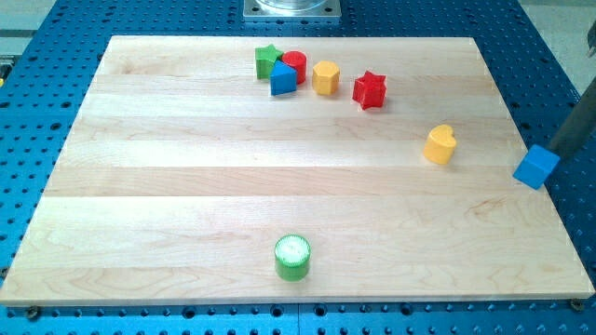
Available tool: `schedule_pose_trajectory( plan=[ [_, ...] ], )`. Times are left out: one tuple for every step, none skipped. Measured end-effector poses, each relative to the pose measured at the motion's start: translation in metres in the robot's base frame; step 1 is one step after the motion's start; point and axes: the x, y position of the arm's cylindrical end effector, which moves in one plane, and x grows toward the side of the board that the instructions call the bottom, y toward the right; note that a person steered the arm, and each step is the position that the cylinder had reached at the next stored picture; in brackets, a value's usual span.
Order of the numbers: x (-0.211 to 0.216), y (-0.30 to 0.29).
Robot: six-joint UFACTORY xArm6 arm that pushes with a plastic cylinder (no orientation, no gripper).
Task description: Push the heart a bit close to the cube
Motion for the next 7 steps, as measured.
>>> schedule_pose_trajectory(
  plan=[
    [0.023,-0.038],
    [0.044,-0.087],
    [0.037,-0.095],
    [-0.004,-0.092],
    [-0.07,-0.092],
    [-0.111,-0.13],
    [-0.106,-0.162]
  ],
)
